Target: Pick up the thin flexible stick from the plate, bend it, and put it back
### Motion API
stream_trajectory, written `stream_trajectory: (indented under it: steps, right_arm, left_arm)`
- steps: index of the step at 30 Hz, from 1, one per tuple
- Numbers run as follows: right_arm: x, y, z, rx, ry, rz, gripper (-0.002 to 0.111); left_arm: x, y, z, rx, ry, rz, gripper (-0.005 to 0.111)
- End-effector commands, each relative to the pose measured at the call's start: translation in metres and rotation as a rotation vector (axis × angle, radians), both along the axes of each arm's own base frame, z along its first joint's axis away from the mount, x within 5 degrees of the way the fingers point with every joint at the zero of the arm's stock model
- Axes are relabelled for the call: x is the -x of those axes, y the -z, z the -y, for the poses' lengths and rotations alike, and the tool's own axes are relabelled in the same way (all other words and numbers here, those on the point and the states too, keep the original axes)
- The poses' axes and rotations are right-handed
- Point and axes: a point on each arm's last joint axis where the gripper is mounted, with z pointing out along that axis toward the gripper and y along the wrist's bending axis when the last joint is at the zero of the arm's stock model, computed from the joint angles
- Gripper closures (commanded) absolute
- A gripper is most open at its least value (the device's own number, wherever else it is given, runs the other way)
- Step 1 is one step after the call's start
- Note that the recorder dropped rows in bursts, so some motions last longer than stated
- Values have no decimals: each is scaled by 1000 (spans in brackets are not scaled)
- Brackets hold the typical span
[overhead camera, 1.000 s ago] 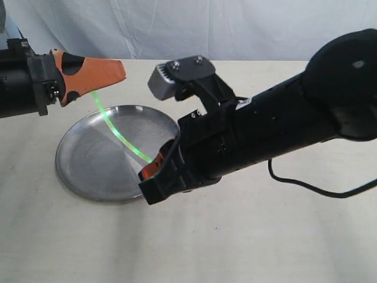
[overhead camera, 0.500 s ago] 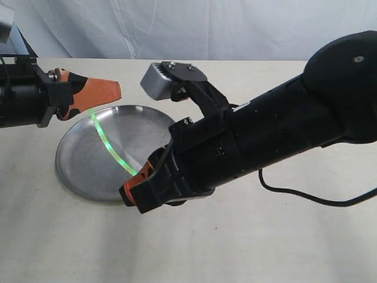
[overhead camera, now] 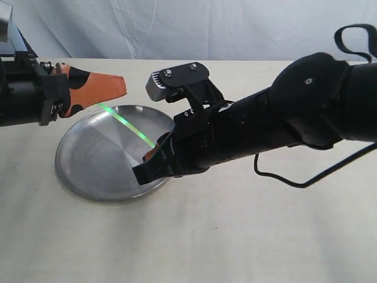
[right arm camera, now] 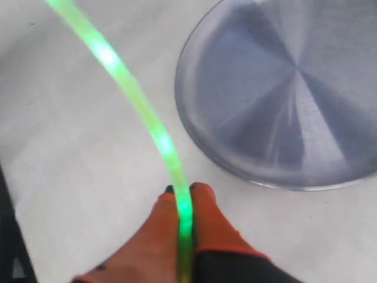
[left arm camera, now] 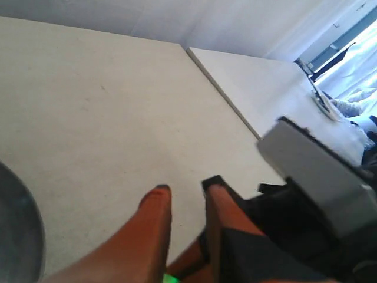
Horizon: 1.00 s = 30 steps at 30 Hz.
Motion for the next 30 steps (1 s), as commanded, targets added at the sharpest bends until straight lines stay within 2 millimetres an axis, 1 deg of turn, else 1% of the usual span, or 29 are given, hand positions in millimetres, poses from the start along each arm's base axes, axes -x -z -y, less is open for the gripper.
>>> stream_trajectory:
  steps: [1, 2, 5, 6, 7, 8, 9, 10, 11, 12, 14, 15, 17, 18, 19, 20, 21, 22, 23, 24, 25, 26, 27, 28, 29, 30]
  right_arm:
    - [-19, 13, 2, 37, 123, 57, 108]
    - [-23, 16, 0, 45, 129, 61, 108]
    - [-34, 19, -9, 58, 106, 70, 108]
    - [-44, 21, -19, 56, 81, 64, 108]
    - [-50, 22, -24, 56, 72, 69, 108]
    - [-62, 25, -33, 59, 50, 73, 108]
    - [-66, 27, -37, 61, 44, 67, 108]
    - [-76, 34, -42, 68, 36, 39, 108]
    - [-79, 38, -44, 75, 34, 27, 108]
    - [-86, 48, -47, 121, 24, 27, 108]
    - [-93, 69, -50, 192, 14, -13, 108]
    - [-97, 82, -49, 246, 17, -23, 108]
    - [-99, 95, -48, 276, 51, -68, 108]
    - [-100, 97, -48, 288, 48, -82, 108]
    - [-100, 97, -48, 294, 43, -76, 107]
    - [-100, 98, -47, 308, 32, -65, 100]
    - [-100, 98, -47, 308, 32, -63, 95]
    - [-100, 98, -47, 308, 32, -63, 79]
    - [-100, 98, -47, 308, 32, -63, 63]
    - [-100, 98, -47, 307, 33, -61, 56]
    - [-98, 95, -47, 309, 25, -72, 51]
    - [-97, 90, -47, 305, 23, -81, 54]
    - [-93, 76, -45, 297, 9, -88, 68]
    - [-90, 67, -44, 295, -3, -84, 79]
    - [-85, 44, -41, 293, -26, -55, 100]
    - [-82, 29, -39, 283, -33, -33, 109]
  left_arm:
    - [15, -16, 4, 73, 75, 54, 66]
    - [19, -20, 4, 84, 88, 69, 64]
    - [30, -31, 4, 122, 120, 111, 63]
    - [37, -39, 2, 140, 126, 146, 65]
    - [40, -42, 2, 143, 127, 163, 67]
    - [49, -49, 0, 146, 123, 205, 69]
    - [52, -52, -2, 146, 116, 227, 70]
    - [60, -58, -5, 138, 89, 258, 72]
    - [63, -60, -6, 136, 76, 259, 73]
    - [73, -65, -9, 130, 62, 265, 74]
    - [89, -73, -12, 123, 65, 320, 78]
    - [101, -81, -15, 138, 52, 366, 82]
    - [118, -97, -20, 126, 32, 476, 88]
    - [131, -111, -26, 66, -16, 589, 91]
    - [138, -118, -30, 23, -53, 655, 92]
    - [150, -127, -38, -51, -128, 749, 92]
    - [155, -130, -43, -87, -177, 782, 92]
    - [162, -131, -52, -135, -281, 803, 92]
    - [165, -130, -59, -144, -353, 777, 92]
    - [166, -128, -62, -170, -386, 765, 92]
    - [166, -124, -65, -187, -417, 717, 92]
    - [164, -120, -67, -201, -433, 685, 92]
    - [163, -118, -68, -209, -443, 652, 92]
    - [163, -118, -68, -201, -445, 649, 92]
    - [163, -121, -69, -191, -462, 665, 93]
    - [163, -122, -70, -191, -477, 677, 94]
